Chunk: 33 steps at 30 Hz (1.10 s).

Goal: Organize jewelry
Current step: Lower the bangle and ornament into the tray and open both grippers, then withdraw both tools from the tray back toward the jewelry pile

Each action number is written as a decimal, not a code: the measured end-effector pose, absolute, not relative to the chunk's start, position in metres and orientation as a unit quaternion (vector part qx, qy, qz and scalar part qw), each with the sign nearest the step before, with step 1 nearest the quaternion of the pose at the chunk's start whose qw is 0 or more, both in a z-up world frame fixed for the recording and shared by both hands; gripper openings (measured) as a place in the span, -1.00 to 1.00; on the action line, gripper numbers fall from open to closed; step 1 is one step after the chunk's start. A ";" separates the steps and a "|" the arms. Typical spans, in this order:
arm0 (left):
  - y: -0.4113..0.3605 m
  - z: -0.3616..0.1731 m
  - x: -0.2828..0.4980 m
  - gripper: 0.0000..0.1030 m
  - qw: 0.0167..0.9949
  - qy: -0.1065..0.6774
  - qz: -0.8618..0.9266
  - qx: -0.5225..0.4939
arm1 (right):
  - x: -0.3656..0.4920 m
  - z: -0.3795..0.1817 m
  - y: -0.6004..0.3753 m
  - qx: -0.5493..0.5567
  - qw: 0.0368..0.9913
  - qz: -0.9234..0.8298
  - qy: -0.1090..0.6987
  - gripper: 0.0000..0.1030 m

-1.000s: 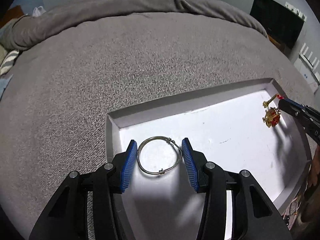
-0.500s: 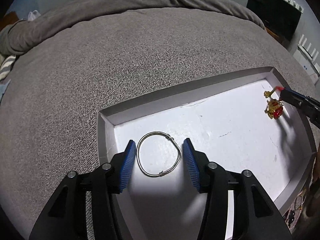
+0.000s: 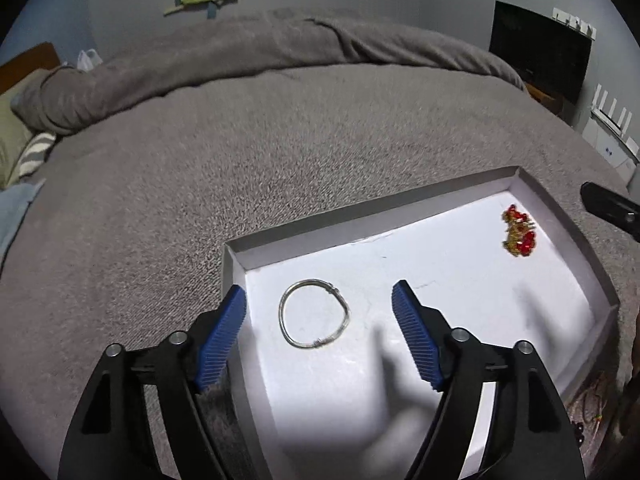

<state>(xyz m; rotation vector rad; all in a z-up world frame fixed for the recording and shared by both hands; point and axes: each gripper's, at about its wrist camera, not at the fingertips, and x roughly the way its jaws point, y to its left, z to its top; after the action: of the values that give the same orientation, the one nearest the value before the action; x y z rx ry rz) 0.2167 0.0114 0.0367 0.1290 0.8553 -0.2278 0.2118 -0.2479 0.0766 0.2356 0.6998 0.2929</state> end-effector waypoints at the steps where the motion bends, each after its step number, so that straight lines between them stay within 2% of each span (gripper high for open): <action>1: 0.010 0.039 0.211 0.54 0.904 0.408 -0.110 0.064 | 0.207 0.080 -0.248 0.115 0.924 0.145 0.335 0.77; 3: 0.006 0.045 0.198 0.63 0.911 0.391 -0.106 0.072 | 0.196 0.086 -0.249 0.113 0.928 0.150 0.323 0.88; 6: 0.000 0.055 0.178 0.77 0.924 0.362 -0.095 0.084 | 0.182 0.093 -0.252 0.115 0.933 0.149 0.307 0.90; 20: 0.008 0.076 0.072 0.86 0.960 0.264 -0.073 0.059 | 0.109 0.092 -0.274 0.088 0.964 0.088 0.234 0.90; 33: 0.023 0.048 0.028 0.87 0.956 0.273 -0.094 0.048 | 0.064 0.061 -0.284 0.056 0.967 0.060 0.240 0.90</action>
<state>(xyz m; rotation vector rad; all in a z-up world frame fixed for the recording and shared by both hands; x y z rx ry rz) 0.0284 0.0225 0.0482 0.0973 0.5541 -0.1912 0.0642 -0.2840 0.0612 0.1126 0.4850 0.1218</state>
